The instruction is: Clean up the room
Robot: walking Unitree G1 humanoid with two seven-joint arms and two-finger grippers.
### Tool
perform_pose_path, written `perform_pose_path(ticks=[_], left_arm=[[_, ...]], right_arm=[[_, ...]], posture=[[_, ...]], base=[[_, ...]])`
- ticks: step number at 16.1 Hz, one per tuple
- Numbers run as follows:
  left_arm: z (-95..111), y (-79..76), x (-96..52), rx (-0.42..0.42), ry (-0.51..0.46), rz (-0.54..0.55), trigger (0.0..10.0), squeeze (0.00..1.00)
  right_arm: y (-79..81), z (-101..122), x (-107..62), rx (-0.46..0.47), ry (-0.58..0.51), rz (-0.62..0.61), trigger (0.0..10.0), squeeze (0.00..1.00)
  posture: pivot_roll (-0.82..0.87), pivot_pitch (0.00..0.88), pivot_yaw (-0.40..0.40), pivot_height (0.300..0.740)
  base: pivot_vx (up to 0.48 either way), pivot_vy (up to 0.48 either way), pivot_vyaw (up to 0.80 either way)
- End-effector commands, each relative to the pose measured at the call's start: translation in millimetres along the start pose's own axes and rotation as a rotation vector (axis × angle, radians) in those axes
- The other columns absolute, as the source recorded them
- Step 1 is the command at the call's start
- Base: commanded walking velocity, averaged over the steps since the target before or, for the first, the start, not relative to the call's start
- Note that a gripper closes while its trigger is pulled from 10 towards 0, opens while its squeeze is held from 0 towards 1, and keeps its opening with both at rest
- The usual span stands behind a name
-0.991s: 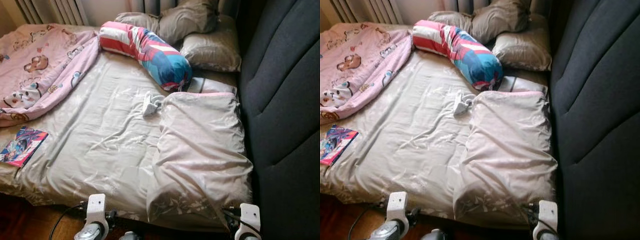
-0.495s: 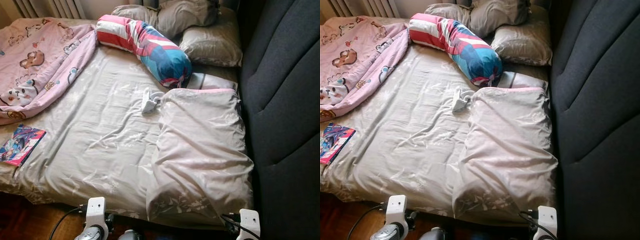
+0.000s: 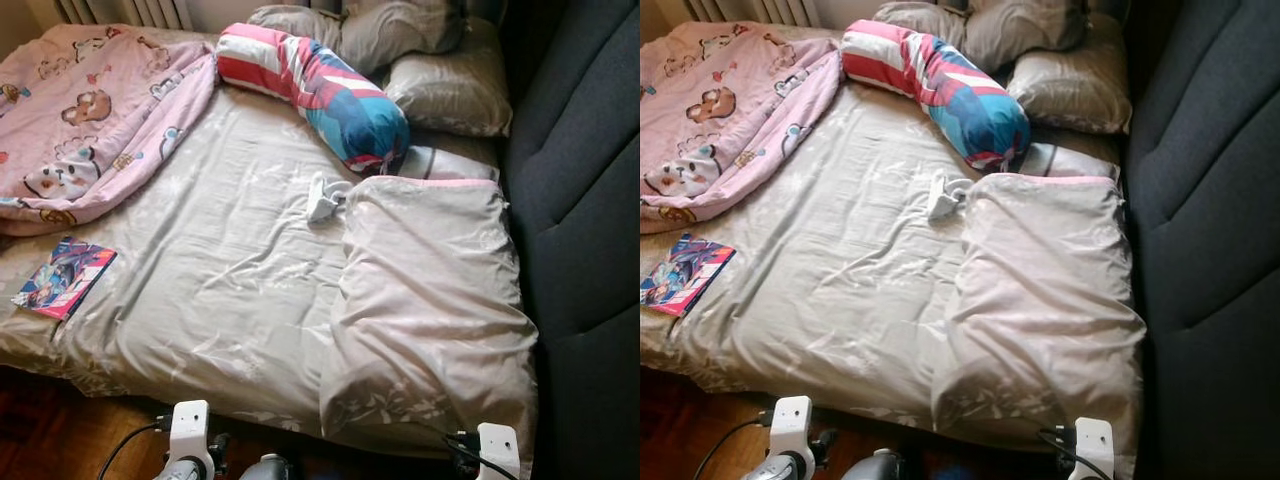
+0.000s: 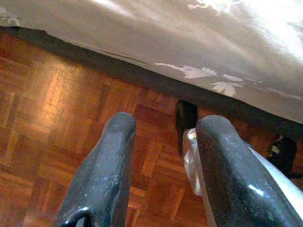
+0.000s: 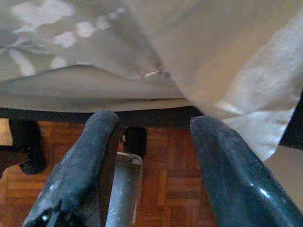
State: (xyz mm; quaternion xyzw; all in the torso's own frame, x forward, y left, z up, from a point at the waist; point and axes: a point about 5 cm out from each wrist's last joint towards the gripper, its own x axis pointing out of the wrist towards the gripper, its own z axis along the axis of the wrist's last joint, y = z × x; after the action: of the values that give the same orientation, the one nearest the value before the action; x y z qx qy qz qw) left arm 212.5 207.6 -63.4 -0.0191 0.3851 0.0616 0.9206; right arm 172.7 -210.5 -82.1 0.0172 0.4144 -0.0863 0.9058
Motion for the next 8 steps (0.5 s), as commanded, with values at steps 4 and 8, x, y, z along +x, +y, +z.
perform_pose_path(ticks=[4,8], left_arm=[[-11.1,4.1,-2.8,0.006,0.035,0.02,10.0,0.0],[-9.6,0.5,-2.1,0.0,0.03,0.014,10.0,0.0]], right_arm=[[2.8,-13.0,-2.9,0.0,0.051,0.013,10.0,0.0],[4.0,-14.7,-3.4,0.0,0.058,0.018,10.0,0.0]], posture=[[0.03,0.215,0.023,0.74],[0.03,0.207,0.025,0.74]], base=[[0.0,0.313,0.0],[0.0,0.33,0.0]])
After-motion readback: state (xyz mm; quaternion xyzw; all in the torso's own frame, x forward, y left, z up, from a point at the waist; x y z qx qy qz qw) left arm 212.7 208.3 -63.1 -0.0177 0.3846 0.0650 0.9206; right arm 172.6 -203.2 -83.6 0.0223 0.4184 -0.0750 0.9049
